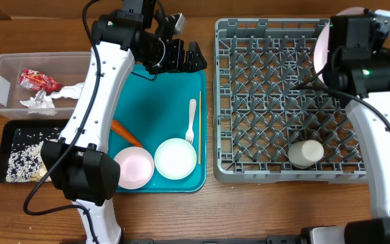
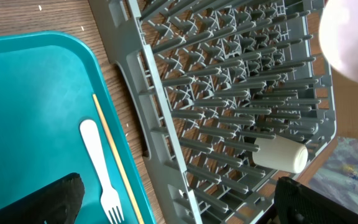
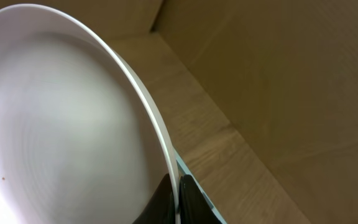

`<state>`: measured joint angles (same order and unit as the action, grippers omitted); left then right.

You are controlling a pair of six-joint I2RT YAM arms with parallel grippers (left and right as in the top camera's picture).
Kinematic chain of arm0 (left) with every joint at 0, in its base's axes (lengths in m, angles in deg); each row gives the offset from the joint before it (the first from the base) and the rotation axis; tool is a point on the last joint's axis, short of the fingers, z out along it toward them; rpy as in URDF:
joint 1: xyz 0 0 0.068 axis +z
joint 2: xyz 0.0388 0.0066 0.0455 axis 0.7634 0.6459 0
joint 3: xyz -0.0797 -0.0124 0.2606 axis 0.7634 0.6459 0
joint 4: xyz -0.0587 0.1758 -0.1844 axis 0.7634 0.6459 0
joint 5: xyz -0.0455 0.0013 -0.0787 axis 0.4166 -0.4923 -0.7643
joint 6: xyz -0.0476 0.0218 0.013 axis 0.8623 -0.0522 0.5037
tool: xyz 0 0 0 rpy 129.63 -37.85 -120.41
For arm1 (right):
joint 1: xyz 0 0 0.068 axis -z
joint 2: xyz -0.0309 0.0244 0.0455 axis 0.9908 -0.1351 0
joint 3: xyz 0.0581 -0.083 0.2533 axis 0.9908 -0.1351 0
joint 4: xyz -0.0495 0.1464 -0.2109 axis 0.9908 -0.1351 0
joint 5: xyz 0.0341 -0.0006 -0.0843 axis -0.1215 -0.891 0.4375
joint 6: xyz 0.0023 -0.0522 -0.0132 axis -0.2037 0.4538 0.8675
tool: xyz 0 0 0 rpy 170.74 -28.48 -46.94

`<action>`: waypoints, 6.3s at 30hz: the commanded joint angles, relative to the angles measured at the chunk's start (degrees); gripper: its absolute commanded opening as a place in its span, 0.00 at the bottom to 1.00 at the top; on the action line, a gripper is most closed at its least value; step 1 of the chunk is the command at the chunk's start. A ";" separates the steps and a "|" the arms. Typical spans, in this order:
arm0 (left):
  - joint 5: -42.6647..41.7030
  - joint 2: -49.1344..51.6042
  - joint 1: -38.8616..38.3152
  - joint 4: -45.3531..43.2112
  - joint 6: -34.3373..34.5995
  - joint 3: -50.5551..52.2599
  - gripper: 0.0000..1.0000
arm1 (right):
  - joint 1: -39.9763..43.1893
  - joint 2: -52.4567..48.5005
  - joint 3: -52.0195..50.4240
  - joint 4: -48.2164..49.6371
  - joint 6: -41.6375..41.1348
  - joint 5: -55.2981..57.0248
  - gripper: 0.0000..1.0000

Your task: Sort waste into correct bins and load items into the dishwasher rack

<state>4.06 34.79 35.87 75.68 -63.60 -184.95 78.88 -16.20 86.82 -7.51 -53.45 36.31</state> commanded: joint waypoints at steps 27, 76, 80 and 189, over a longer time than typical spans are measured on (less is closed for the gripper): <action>0.55 0.72 -0.42 0.02 0.52 -1.49 1.00 | 0.20 -9.01 -0.02 1.33 6.08 1.07 0.04; 0.55 0.72 -0.44 0.02 0.52 -1.49 1.00 | -1.42 -2.86 -6.80 14.05 18.78 -0.63 0.72; 0.55 0.72 -0.44 0.02 0.50 -1.49 1.00 | -1.40 2.34 -4.81 9.90 14.67 -8.66 0.74; 24.22 0.22 -3.45 12.15 -6.23 24.61 0.04 | -1.46 10.32 -4.90 -33.03 9.31 -80.76 1.00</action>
<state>29.00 35.10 32.77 86.39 -72.50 -153.76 77.59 -5.82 81.42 -40.75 -43.92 -44.41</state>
